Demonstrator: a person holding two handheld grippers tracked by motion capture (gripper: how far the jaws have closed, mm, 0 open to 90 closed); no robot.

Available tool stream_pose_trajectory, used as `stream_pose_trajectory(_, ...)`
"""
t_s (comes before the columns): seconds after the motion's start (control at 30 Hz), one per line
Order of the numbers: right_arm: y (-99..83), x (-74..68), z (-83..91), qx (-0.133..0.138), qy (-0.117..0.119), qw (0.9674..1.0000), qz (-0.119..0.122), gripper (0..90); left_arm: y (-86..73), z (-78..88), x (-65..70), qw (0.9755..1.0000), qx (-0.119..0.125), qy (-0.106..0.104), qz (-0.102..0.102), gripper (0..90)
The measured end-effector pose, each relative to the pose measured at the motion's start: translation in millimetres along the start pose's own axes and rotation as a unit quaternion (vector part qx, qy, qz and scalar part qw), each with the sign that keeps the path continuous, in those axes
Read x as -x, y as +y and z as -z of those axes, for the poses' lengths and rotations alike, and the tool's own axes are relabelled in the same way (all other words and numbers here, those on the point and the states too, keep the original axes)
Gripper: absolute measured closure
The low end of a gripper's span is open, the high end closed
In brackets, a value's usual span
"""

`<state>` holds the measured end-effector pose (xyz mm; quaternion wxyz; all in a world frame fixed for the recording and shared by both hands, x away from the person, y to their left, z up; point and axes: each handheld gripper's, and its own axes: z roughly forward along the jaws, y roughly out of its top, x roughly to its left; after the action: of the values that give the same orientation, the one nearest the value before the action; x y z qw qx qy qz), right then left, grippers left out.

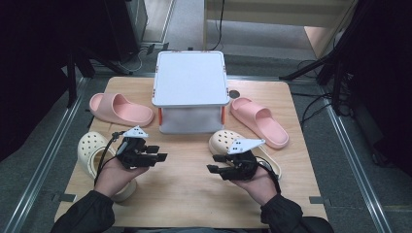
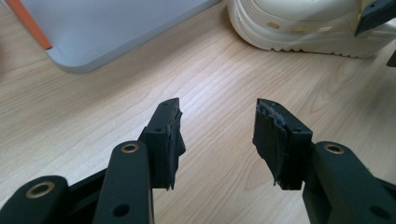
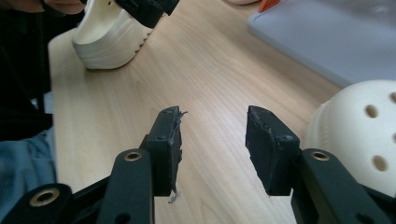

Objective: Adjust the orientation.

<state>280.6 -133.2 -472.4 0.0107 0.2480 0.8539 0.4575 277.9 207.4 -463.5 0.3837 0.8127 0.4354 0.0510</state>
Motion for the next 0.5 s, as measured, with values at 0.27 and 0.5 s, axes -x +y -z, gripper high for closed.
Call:
stream_pose_trajectory(0.27, 4.9, 0.2, -5.7, 0.016, 0.026, 0.9993, -0.021, 49.9, -7.0, 19.6, -5.4, 0.9997, 0.013, 0.019, 0.008, 52.1)
stream_pose_trajectory(0.5, 9.4, -2.4, -13.6, 0.003, 0.03, 0.9995, -0.006, 49.8, -12.0, 33.1, -7.6, 0.9995, 0.011, 0.022, 0.019, 50.2)
